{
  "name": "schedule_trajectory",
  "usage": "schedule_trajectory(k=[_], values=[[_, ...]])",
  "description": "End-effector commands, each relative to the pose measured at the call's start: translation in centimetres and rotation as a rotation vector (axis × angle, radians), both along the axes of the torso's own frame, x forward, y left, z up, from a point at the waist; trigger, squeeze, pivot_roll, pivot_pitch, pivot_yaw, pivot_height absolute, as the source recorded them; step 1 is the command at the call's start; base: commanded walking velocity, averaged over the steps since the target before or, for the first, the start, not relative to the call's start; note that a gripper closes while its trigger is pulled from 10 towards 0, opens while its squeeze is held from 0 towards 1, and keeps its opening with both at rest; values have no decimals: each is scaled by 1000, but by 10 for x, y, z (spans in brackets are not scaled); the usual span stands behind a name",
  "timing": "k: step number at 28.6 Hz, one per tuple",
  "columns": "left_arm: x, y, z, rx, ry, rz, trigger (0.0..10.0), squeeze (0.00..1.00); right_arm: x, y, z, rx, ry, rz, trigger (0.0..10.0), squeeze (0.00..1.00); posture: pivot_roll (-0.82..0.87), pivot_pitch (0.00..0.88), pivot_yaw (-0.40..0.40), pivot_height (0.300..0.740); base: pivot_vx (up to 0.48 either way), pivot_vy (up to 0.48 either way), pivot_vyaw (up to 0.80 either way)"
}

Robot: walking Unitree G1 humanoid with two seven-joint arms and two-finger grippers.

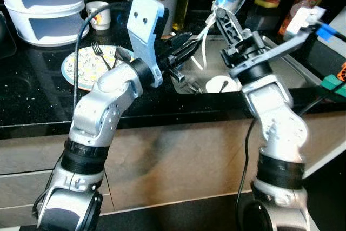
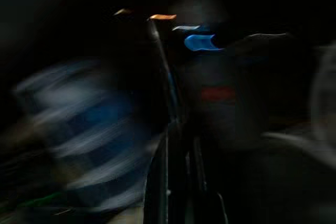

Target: Kitchen organization

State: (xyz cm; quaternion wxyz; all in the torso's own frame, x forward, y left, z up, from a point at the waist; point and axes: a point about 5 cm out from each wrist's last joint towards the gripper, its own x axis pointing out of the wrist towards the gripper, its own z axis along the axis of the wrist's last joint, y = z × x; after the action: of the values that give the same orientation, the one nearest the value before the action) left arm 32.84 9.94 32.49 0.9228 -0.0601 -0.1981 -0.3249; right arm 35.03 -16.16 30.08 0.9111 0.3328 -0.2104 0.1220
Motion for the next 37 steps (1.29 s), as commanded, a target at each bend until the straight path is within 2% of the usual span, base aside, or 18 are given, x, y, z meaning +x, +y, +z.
schedule_trajectory(k=[1,2,5,11,12,13,15,17,18,19,20,21,24,27,29,31,34,37], values=[[2,10,5,-37,0,39,10000,0,7,-16,-16,5,67,-114,10000,0,107,3,-73,740,0,0,0],[5,19,3,-77,26,75,10000,0,20,-25,-26,-22,122,-200,10000,0,119,4,-77,740,0,0,0],[7,27,1,-116,54,112,10000,0,37,-36,-43,-62,228,-289,10000,0,139,2,-86,740,0,0,0],[9,31,-6,-116,87,162,10000,0,51,-42,-68,-135,372,-358,10000,0,154,0,-94,740,0,0,0],[10,31,-8,-114,97,172,10000,0,53,-42,-73,-149,393,-369,10000,51,154,0,-94,740,0,0,0],[11,30,-11,-102,112,190,10000,0,54,-42,-75,-154,399,-372,10000,1000,159,0,-96,740,0,0,0],[13,29,-15,-86,132,211,10000,0,57,-39,-71,-136,358,-352,10000,1000,159,0,-96,740,0,0,0],[16,29,-20,-59,146,251,10000,0,56,-34,-47,-154,217,-331,10000,1000,158,0,-93,740,0,0,0],[17,30,-21,-52,151,267,10000,0,55,-33,-38,-164,162,-330,10000,0,158,0,-93,740,0,0,0],[20,33,-26,-37,181,301,10000,0,51,-31,-23,-156,80,-326,10000,0,147,0,-88,740,0,0,0],[20,33,-26,-37,181,301,10000,0,51,-31,-23,-156,80,-326,10000,0,147,0,-88,740,0,0,0],[26,36,-32,-9,221,356,10000,0,43,-29,-5,-165,-16,-325,10000,0,144,0,-85,740,0,0,0],[43,45,-55,148,362,542,10000,0,11,-13,30,-245,-254,-277,10000,0,115,0,-72,740,0,0,0],[48,47,-58,200,386,628,10000,0,3,-8,29,-275,-285,-262,10000,0,111,0,-68,740,0,0,0],[53,51,-58,254,428,761,10000,0,-7,-2,20,-332,-299,-254,10000,0,102,0,-62,740,0,0,0],[58,51,-61,215,543,741,10000,0,-12,1,8,-365,-288,-250,10000,0,97,0,-59,740,0,0,0],[65,45,-58,241,469,649,10000,0,-17,2,2,-369,-274,-246,10000,0,89,0,-54,740,0,0,0],[73,42,-59,281,460,648,10000,0,-21,5,2,-369,-262,-239,10000,0,84,0,-53,740,0,0,0]])
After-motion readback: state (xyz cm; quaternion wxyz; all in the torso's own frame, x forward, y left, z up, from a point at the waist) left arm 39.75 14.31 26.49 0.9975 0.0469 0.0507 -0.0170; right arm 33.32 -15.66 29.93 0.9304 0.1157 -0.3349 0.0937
